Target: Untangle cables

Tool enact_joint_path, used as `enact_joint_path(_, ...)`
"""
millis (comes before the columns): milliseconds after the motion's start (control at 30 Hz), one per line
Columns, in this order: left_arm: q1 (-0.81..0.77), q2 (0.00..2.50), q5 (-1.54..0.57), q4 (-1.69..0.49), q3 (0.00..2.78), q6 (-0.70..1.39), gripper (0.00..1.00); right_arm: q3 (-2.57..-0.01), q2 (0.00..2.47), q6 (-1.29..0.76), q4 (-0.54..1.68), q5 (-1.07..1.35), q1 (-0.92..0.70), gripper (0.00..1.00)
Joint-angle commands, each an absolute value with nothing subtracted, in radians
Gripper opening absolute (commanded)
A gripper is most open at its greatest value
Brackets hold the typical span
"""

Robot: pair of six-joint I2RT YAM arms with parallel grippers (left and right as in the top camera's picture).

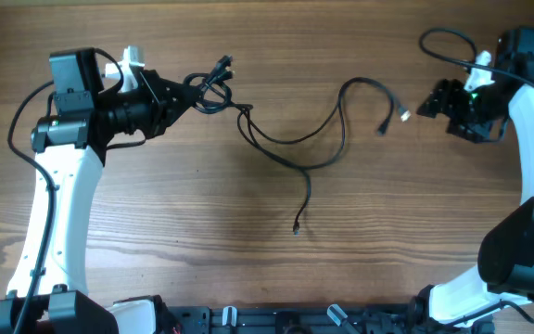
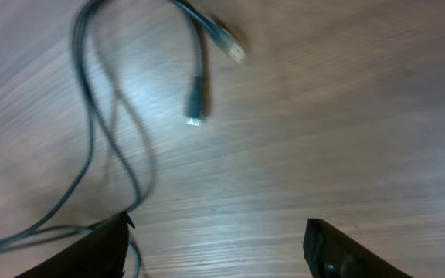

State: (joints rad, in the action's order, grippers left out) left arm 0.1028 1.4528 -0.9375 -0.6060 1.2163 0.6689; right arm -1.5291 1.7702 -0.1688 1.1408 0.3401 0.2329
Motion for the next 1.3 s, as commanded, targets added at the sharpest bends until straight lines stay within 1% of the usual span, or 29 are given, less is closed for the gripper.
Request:
enact_joint_path(0,0.080,1.427,-1.147,-0.604,1.233,0.387,0.04,-1.555,1.754,0.103,1.129,0.707,0.208,0.78)
enact_joint_path(67,0.050,1.427,-1.151,-0.620,1.233,0.300,0.04,-1.584,1.708,0.186,1.107,0.870,0.190,0.80)
enact_joint_path(100,0.032,1.427,-1.151,-0.627,1.232,0.263,0.04,-1.595,1.681,0.193,1.091,0.905,0.176,0.82)
enact_joint_path(133,0.017,1.427,-1.151,-0.629,1.232,0.236,0.04,-1.599,1.650,0.192,1.074,0.923,0.156,0.82)
enact_joint_path(167,-0.020,1.427,-1.135,-0.628,1.231,0.179,0.04,-1.599,1.598,0.192,1.061,0.925,0.101,0.82)
enact_joint_path(200,-0.048,1.429,-1.079,-0.628,1.231,0.160,0.04,-1.599,1.571,0.191,1.062,0.921,0.047,0.82)
enact_joint_path(300,-0.096,1.433,-0.965,-0.629,1.231,0.164,0.04,-1.599,1.551,0.175,1.058,0.895,-0.055,0.80)
enact_joint_path(400,-0.127,1.436,-0.940,-0.630,1.231,0.199,0.04,-1.599,1.547,0.088,1.013,0.835,-0.177,0.71)
enact_joint_path(433,-0.129,1.436,-0.933,-0.629,1.231,0.231,0.04,-1.599,1.547,0.048,0.983,0.801,-0.221,0.66)
enact_joint_path(533,-0.128,1.436,-0.844,-0.635,1.231,0.371,0.04,-1.599,1.546,-0.048,0.916,0.675,-0.336,0.58)
enact_joint_path(633,-0.128,1.436,-0.840,-0.640,1.231,0.441,0.04,-1.597,1.547,-0.116,0.891,0.561,-0.424,0.44)
enact_joint_path(700,-0.128,1.436,-0.840,-0.647,1.231,0.482,0.04,-1.597,1.549,-0.141,0.877,0.488,-0.477,0.37)
enact_joint_path(867,-0.128,1.436,-0.937,-0.652,1.231,0.488,0.04,-1.595,1.572,-0.141,0.875,0.434,-0.534,0.34)
enact_joint_path(967,-0.128,1.436,-0.995,-0.658,1.231,0.488,0.04,-1.595,1.610,-0.131,0.860,0.435,-0.544,0.27)
enact_joint_path(1033,-0.128,1.436,-0.995,-0.669,1.231,0.488,0.04,-1.595,1.628,-0.130,0.850,0.434,-0.545,0.23)
enact_joint_path(1267,-0.128,1.436,-0.996,-0.674,1.231,0.488,0.04,-1.595,1.676,-0.114,0.837,0.474,-0.559,0.21)
